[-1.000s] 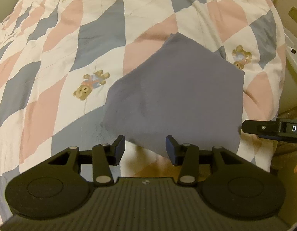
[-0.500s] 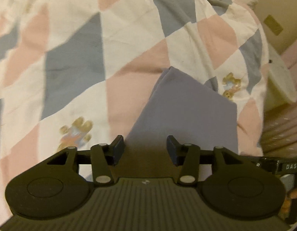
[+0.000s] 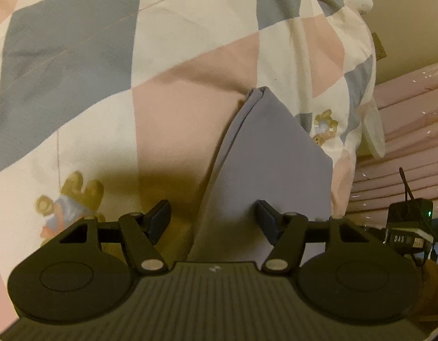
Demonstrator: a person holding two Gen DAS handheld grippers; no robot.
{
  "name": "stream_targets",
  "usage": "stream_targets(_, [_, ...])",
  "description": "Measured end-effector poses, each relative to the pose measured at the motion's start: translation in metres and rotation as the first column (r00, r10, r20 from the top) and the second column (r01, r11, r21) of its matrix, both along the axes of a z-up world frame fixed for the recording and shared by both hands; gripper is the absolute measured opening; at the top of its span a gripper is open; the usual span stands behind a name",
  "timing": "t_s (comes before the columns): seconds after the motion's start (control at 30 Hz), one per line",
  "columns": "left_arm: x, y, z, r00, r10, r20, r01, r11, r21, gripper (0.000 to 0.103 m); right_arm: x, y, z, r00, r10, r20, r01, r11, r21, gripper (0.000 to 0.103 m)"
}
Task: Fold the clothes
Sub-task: 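Close both grippers on the edge of the folded grey bundle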
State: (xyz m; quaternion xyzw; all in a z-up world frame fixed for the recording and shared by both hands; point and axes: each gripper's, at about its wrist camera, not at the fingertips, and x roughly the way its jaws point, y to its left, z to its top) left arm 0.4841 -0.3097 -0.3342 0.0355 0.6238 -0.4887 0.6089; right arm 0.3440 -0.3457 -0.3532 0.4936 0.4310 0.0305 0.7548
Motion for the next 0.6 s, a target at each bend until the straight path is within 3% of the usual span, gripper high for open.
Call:
stream_targets(0.17, [0.002,-0.007,-0.013,0.998,-0.048,-0.048,0.047,0.999,-0.013,0.060,0.005,0.002,-0.010,0.997,-0.025,-0.075,0.025,1.000,-0.009,0.068])
stream_targets(0.37, [0.003,-0.019,-0.030,0.985,-0.084,-0.150,0.075,0.995,-0.065,0.060,0.010,0.006,-0.021,0.999,-0.028,-0.046,0.030,0.998,0.050,0.070])
stream_targets(0.47, [-0.002,-0.030,-0.035,0.983,-0.109,-0.151,0.097,0.992,-0.083,0.060,0.021,0.006,-0.033,0.999,-0.048,-0.001,0.048,0.995,0.085,0.069])
stream_targets(0.5, [-0.002,-0.030,-0.036,0.983,-0.105,-0.151,0.092,0.992,-0.089,0.056,0.024,0.008,-0.034,0.999,-0.050,0.007,0.049,0.995,0.091,0.065])
stream_targets(0.6, [-0.005,-0.021,-0.034,0.982,-0.080,-0.172,0.060,0.991,-0.122,0.033,0.020,0.004,-0.033,0.999,-0.045,0.030,0.041,0.990,0.133,0.038])
